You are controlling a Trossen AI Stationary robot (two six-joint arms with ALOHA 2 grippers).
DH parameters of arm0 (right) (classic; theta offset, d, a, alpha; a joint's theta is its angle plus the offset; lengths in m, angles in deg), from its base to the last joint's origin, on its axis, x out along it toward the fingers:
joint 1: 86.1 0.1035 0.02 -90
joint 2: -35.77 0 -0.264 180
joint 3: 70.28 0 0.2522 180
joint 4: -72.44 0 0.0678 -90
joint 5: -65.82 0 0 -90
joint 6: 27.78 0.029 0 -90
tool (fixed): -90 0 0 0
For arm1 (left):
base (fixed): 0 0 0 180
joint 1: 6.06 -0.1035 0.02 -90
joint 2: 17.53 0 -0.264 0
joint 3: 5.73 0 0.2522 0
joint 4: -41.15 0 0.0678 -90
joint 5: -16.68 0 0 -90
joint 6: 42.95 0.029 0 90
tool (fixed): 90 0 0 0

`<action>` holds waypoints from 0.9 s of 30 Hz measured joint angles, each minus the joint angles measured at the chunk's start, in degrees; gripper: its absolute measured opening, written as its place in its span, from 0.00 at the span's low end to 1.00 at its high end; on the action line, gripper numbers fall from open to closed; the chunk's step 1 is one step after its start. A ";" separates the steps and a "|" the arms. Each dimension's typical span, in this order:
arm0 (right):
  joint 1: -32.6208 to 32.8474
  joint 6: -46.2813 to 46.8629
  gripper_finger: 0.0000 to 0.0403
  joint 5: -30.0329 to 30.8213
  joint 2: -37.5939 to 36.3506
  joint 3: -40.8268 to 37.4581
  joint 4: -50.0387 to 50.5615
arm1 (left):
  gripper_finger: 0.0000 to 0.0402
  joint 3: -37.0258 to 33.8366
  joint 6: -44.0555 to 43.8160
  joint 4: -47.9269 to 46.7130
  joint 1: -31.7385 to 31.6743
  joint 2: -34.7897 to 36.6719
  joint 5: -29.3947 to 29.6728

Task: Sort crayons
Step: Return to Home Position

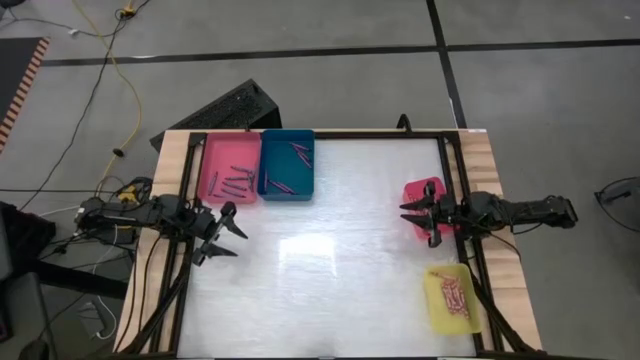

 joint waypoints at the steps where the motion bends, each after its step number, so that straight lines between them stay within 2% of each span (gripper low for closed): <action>1: 0.00 -0.01 0.33 0.00 0.00 0.00 0.00 | 0.61 0.00 -1.86 0.00 0.00 0.00 0.00; 8: 0.00 -0.19 0.33 0.02 0.00 0.00 0.00 | 0.61 0.00 -7.59 0.00 0.00 0.00 0.04; 27: 0.00 -0.17 0.33 0.09 0.00 0.00 0.00 | 0.61 0.00 -7.95 -0.01 0.00 0.00 0.09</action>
